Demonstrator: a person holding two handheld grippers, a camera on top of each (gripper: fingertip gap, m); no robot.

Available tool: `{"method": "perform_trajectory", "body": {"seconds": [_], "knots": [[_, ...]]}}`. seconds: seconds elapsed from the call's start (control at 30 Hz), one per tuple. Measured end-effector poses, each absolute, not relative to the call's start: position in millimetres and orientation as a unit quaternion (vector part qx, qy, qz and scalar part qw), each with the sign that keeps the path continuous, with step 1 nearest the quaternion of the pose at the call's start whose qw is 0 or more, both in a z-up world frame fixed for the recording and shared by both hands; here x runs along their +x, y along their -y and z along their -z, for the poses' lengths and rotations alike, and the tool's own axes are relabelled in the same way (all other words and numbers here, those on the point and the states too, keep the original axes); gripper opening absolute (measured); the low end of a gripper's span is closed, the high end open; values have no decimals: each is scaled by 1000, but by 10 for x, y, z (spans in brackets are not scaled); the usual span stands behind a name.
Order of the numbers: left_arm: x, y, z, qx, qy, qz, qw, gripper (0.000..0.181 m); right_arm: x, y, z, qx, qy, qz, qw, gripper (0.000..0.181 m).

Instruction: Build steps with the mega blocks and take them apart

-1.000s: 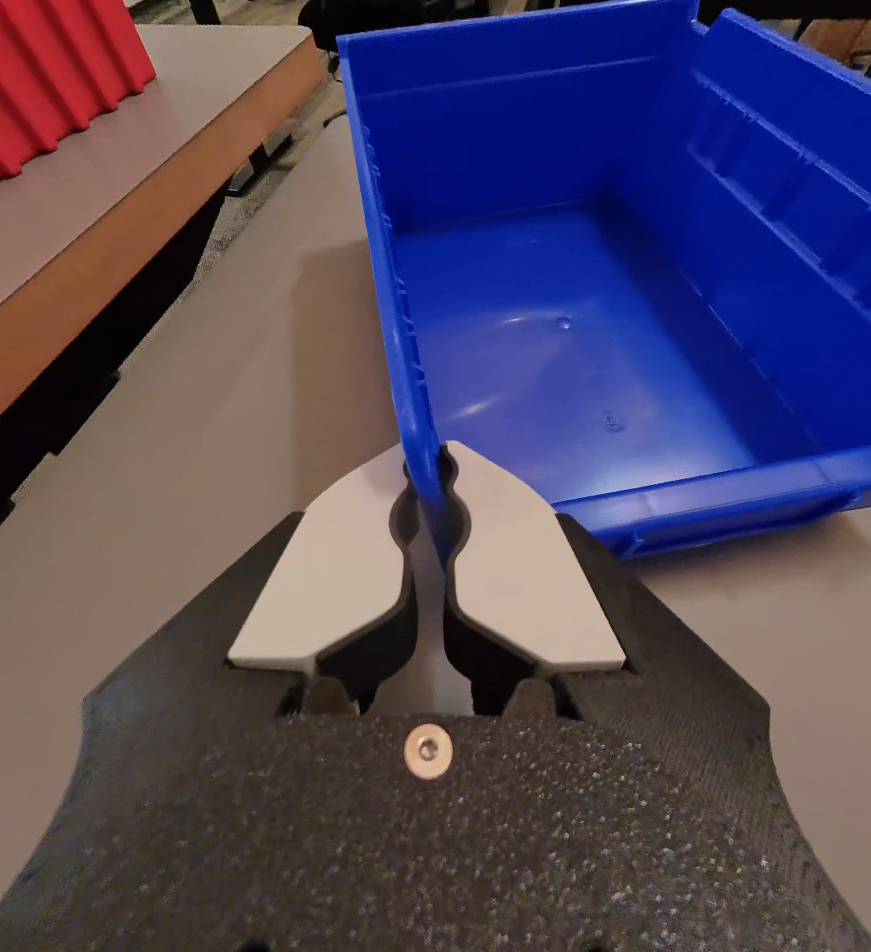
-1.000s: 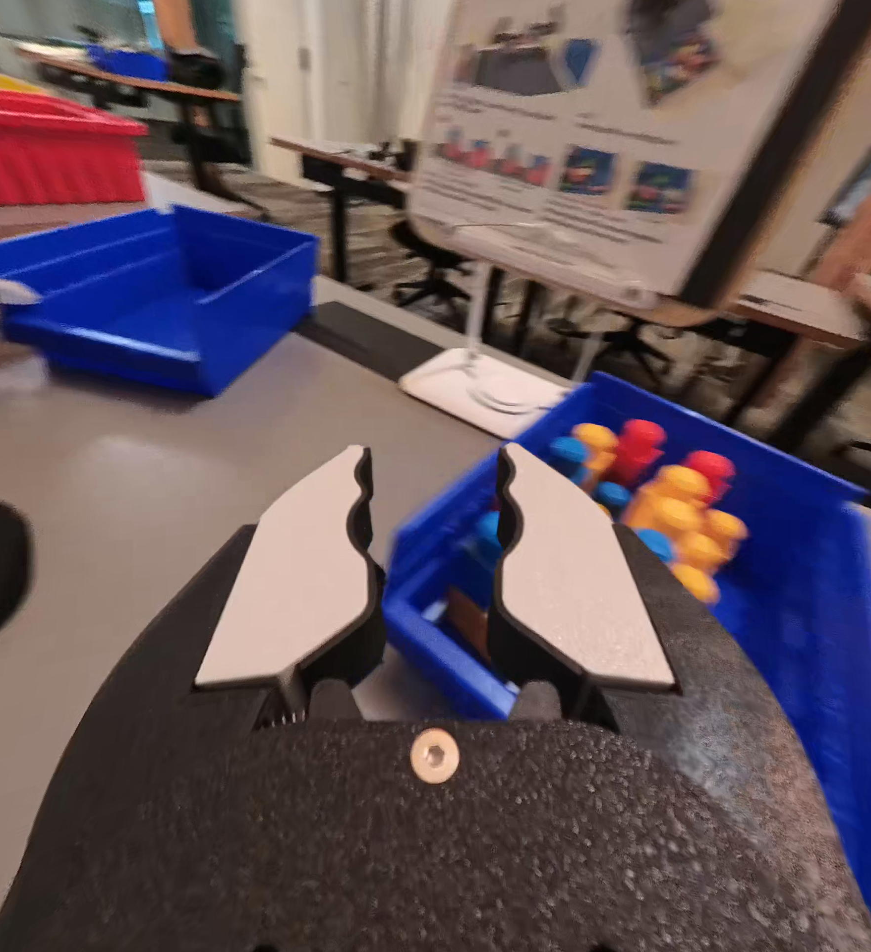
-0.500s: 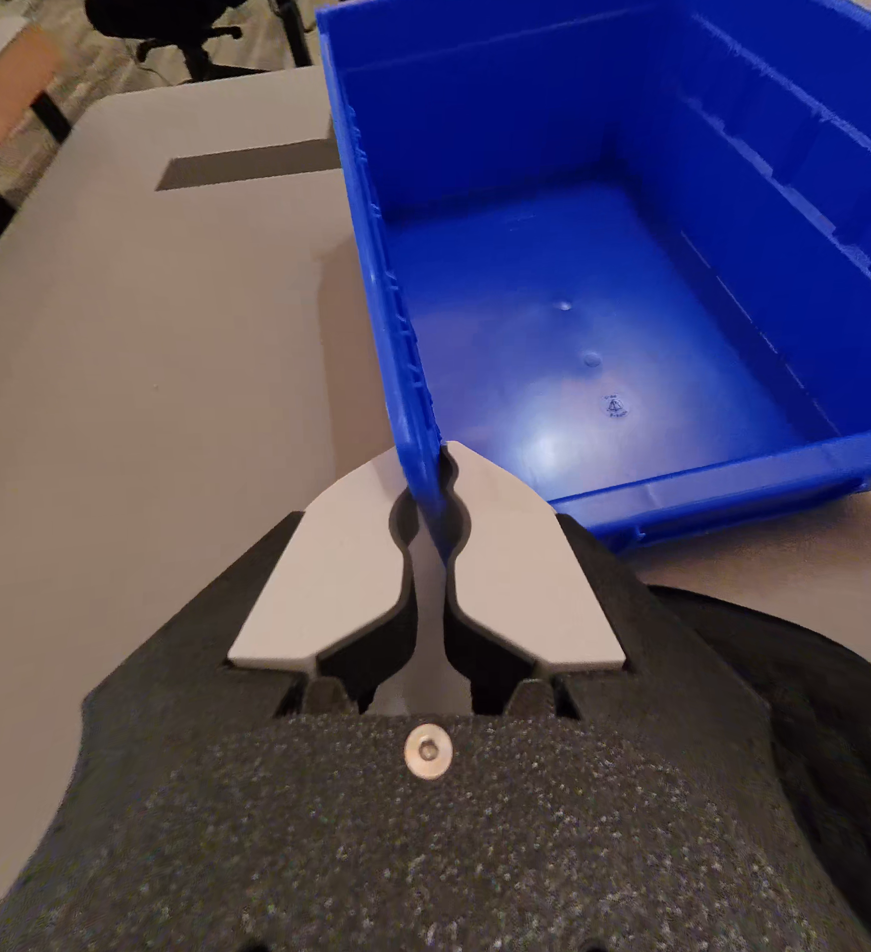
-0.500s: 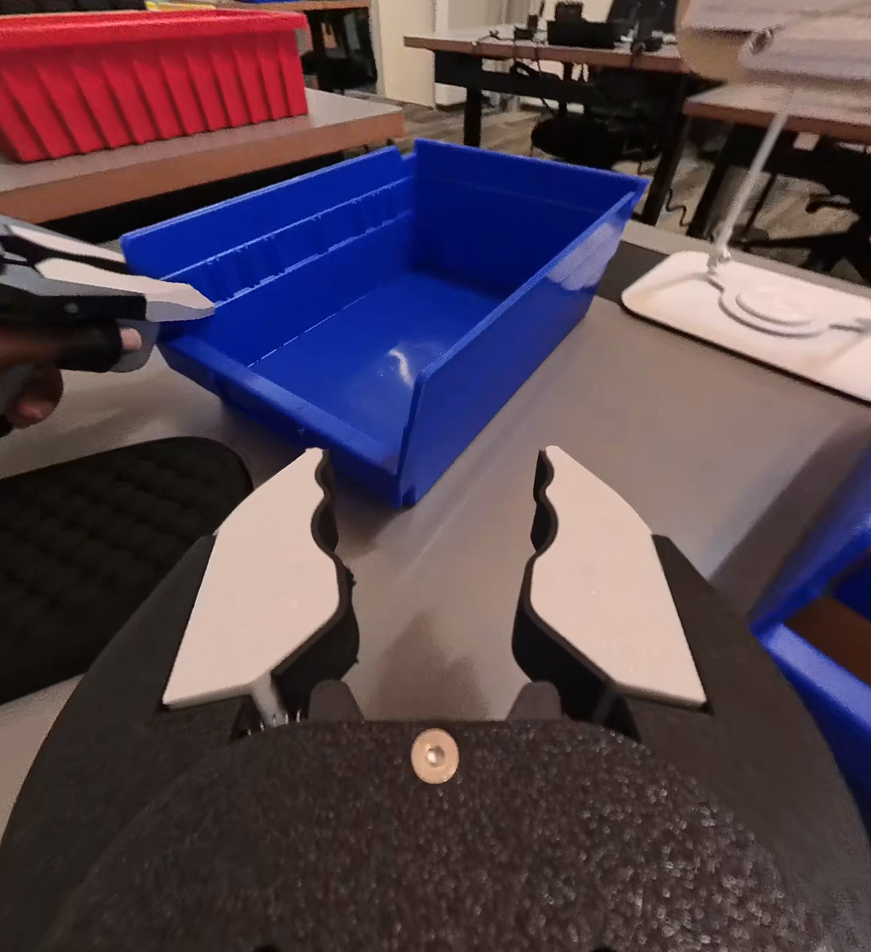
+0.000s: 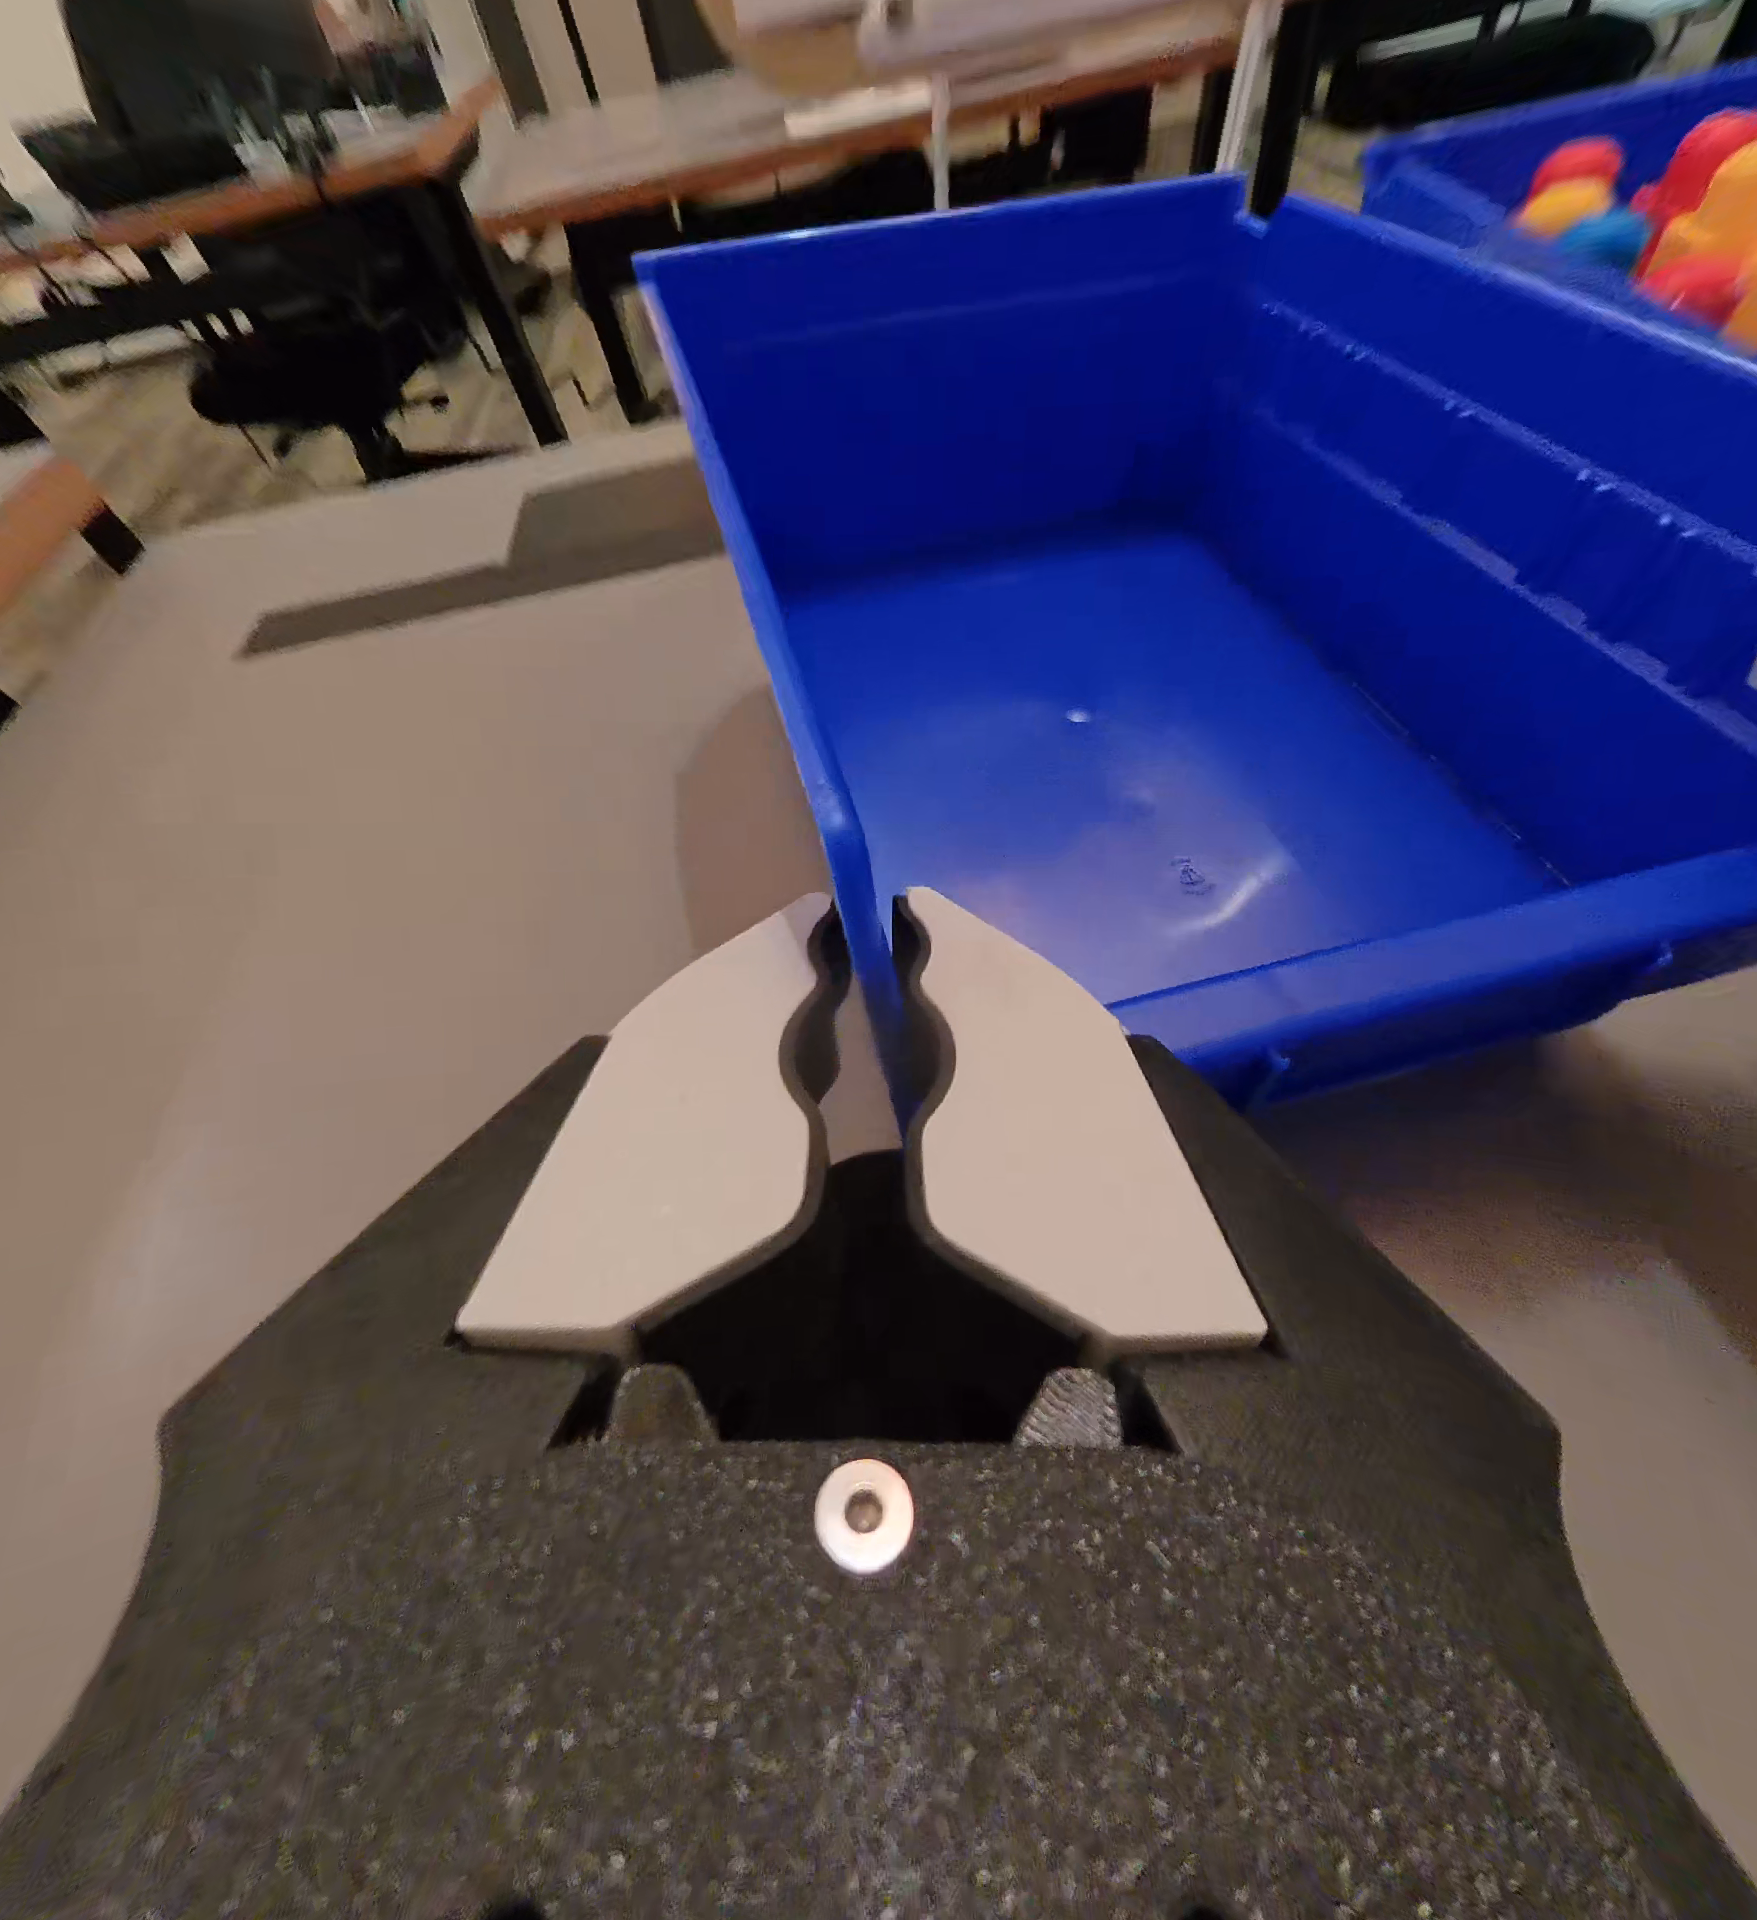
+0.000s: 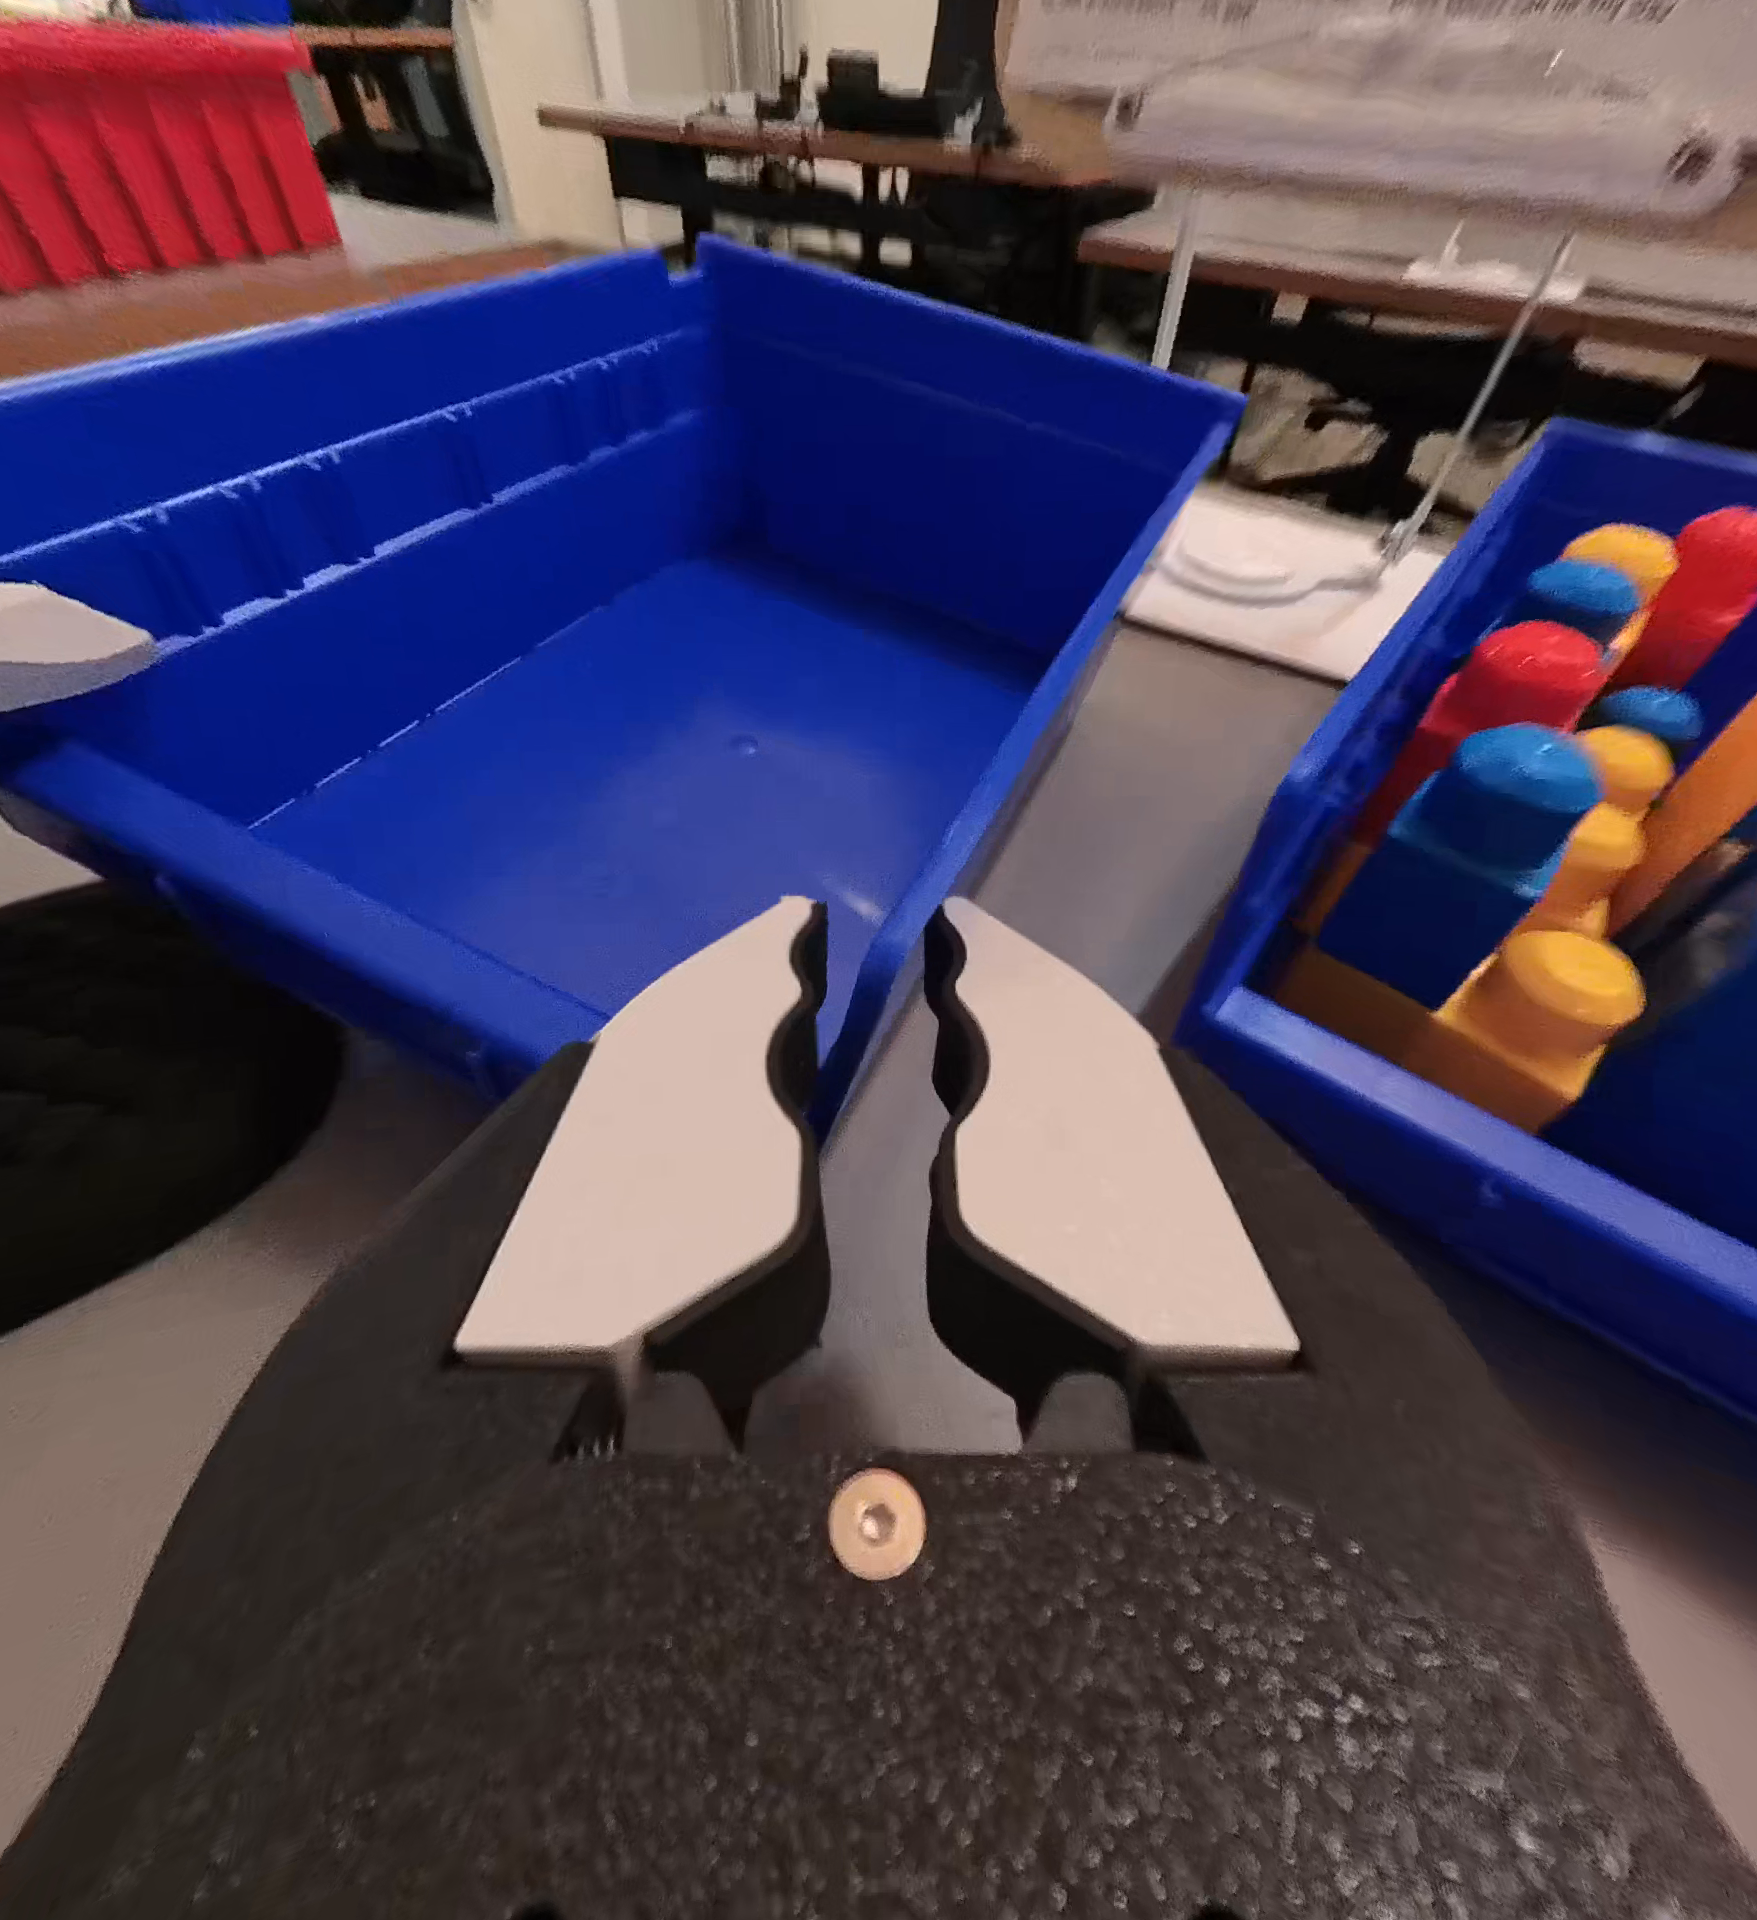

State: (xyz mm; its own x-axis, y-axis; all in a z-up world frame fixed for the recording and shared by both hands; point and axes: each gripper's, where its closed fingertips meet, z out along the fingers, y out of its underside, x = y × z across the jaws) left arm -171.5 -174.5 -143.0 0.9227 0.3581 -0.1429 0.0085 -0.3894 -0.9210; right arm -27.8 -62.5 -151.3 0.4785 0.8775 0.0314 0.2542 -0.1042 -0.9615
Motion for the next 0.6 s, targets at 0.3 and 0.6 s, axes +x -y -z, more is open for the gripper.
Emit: {"method": "perform_trajectory", "body": {"seconds": [0.3,0.6], "knots": [[-960,1451,307,-720,22,-163,674,13,472,371,240,-595,340,-257,681,7],[636,472,13,-692,-139,-8,708,23,2204,-282,-434,-611,198,-165,748,2]]}}
